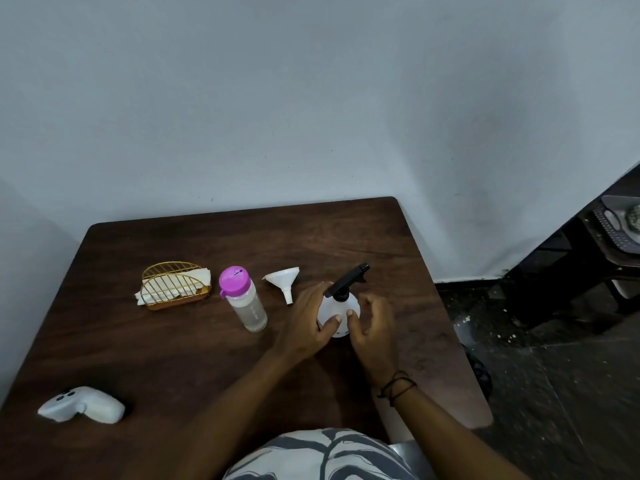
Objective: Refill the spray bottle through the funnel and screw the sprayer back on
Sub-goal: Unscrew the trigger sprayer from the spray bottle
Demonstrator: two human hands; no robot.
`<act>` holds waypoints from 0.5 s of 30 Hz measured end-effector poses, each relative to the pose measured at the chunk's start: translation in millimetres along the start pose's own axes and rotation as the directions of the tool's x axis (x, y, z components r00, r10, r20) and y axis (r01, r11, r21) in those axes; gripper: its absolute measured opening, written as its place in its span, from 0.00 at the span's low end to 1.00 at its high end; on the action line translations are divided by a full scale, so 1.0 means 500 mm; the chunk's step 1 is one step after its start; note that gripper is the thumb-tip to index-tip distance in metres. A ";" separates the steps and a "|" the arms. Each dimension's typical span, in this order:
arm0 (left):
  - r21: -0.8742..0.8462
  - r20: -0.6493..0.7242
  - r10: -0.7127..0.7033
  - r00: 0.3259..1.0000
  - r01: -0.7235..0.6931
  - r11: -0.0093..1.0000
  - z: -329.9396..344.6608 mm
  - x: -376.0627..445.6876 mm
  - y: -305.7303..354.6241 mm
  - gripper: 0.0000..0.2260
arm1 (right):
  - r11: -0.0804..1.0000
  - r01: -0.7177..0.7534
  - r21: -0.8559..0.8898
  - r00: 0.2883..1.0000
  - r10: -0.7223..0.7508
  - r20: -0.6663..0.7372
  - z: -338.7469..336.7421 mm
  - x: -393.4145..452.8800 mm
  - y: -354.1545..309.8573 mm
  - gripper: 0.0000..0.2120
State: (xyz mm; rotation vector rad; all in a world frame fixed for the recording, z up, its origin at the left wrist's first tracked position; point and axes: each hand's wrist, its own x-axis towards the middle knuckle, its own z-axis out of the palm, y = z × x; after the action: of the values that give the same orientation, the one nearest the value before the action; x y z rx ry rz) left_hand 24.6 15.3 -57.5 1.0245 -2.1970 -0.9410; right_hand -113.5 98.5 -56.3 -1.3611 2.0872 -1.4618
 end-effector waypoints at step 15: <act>-0.016 -0.025 -0.101 0.995 0.100 0.995 0.034 0.024 -0.010 0.14 | 0.974 -0.177 0.145 0.984 0.171 0.053 0.043 0.041 -0.037 0.16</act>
State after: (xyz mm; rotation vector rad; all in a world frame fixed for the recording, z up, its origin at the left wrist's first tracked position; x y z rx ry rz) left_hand 8.1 9.5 -69.7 1.1432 -2.1312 -0.9809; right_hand -100.6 68.2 -45.0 -1.1137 1.9729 -1.4713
